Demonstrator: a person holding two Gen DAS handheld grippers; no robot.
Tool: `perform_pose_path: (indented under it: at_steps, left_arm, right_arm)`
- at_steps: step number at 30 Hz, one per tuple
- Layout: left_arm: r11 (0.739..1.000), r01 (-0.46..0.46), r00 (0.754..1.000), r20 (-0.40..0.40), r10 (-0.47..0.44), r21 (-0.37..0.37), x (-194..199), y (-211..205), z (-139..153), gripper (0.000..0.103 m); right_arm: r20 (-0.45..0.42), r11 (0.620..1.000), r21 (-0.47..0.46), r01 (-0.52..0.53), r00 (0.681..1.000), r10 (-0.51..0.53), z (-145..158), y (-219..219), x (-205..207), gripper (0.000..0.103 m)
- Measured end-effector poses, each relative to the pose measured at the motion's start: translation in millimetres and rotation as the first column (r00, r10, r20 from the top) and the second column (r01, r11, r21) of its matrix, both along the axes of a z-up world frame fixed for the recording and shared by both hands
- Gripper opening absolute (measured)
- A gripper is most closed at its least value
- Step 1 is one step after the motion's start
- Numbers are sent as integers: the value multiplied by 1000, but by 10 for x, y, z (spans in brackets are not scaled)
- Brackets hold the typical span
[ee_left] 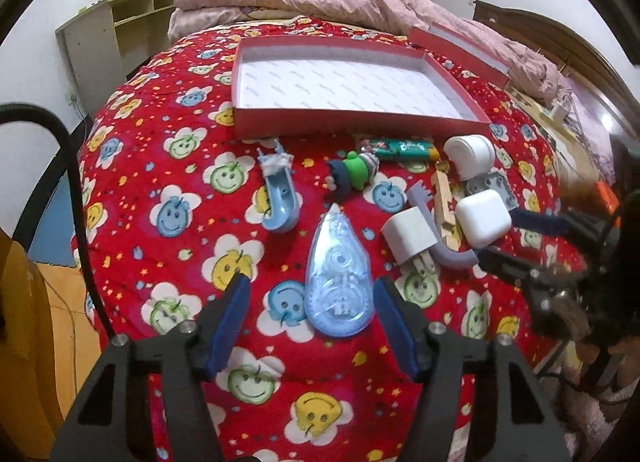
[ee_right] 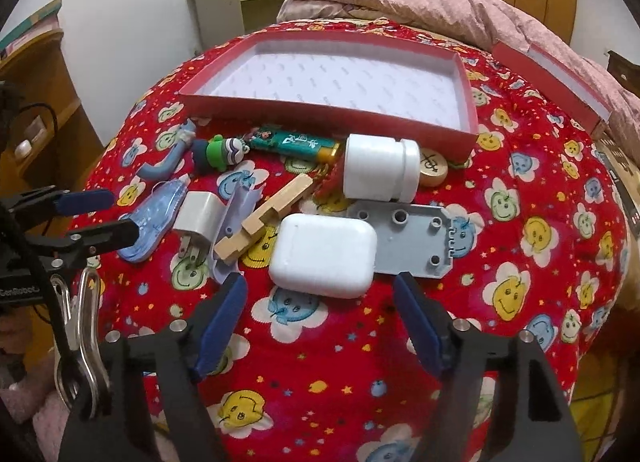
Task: Organize rigid objects
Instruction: 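Move right tool to white earbud case while left tool approaches blue correction tape, then close right tool on earbud case while left tool closes on correction tape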
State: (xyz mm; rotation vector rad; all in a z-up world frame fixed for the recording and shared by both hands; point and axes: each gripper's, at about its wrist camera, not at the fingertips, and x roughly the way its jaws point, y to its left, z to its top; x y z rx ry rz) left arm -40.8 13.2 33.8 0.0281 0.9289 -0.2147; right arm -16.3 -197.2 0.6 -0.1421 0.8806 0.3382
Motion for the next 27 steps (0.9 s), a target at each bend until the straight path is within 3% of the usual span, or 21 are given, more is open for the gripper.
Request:
perform_pose_path:
  at_steps: [5,10,17,23,25,27]
  left_arm:
    - [1000,22,1000,-9,-22,-9,-13,-29,-49,68]
    - [996,75,996,38,-77,40,-11,-196,-29,68]
    - [996,79,997,3,-79,47,115,-254,-164,49]
    - [997,63,998,17,-64,42,163,-254,-188,46]
    - [996,69,997,21,-70,52,155,-271,-188,43]
    - [996,80,997,20,-80,46,148,-276,-181,43]
  right_arm:
    - [-2,1000,1,9,1000,-9,-9,17,26,78]
    - [-4,1000,-1,15,1000,-15,-25,30,67,78]
    - [-3,1000,-2,25,1000,-25,-54,38,89,78]
    - [1,999,-5,35,999,-35,-75,36,93,77]
    - [-1,999,-7,39,999,-39,-87,35,86,74]
    - [-6,999,0,43,999,-43,-99,21,83,63]
